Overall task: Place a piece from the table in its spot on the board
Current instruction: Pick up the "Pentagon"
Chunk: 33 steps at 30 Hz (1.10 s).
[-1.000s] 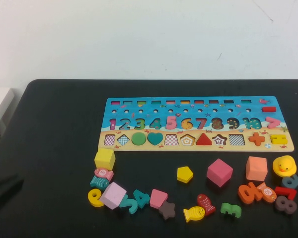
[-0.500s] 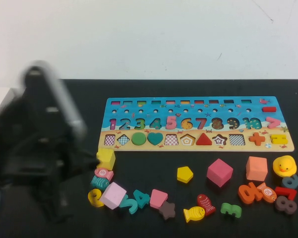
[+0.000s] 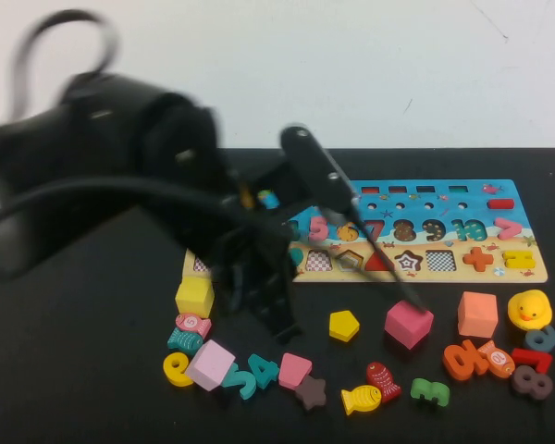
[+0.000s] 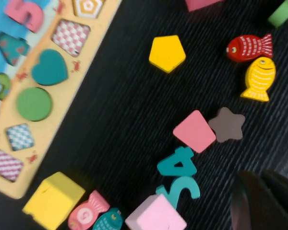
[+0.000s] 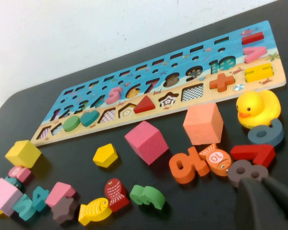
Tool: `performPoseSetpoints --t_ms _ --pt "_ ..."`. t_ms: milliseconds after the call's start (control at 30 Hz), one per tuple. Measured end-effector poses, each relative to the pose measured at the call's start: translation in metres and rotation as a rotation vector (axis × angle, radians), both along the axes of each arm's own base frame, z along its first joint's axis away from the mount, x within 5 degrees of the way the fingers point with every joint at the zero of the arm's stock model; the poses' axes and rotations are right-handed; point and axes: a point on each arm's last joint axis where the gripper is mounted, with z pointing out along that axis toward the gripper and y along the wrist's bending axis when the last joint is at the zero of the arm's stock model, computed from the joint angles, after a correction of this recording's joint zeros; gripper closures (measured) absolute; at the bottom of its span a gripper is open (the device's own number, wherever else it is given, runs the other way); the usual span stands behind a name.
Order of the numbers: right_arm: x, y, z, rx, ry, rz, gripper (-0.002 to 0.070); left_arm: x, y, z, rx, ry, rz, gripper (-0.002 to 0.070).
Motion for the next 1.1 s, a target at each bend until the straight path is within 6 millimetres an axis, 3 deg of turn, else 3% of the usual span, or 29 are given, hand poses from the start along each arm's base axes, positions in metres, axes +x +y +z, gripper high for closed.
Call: performPoseSetpoints --t_ms 67,133,300,400,800,1100 --pt "0.000 0.000 0.000 0.002 0.000 0.000 0.0657 0.012 -0.010 -0.008 0.029 0.045 0.006 0.0643" --pt "0.000 0.000 0.000 0.002 0.000 0.000 0.0658 0.025 -0.020 -0.020 0.061 0.088 0.005 0.0568" --pt "0.000 0.000 0.000 0.000 -0.001 0.001 0.0657 0.051 -0.042 -0.054 0.105 0.188 0.016 0.0218" --pt "0.000 0.000 0.000 -0.001 -0.002 0.002 0.0658 0.065 -0.053 -0.074 0.106 0.224 0.064 0.0119" --pt "0.000 0.000 0.000 -0.021 -0.008 0.008 0.0658 0.110 -0.086 -0.135 0.085 0.238 0.167 0.0136" --pt "0.000 0.000 0.000 -0.020 -0.008 0.008 0.0658 0.115 -0.093 -0.147 0.083 0.244 0.176 0.0140"
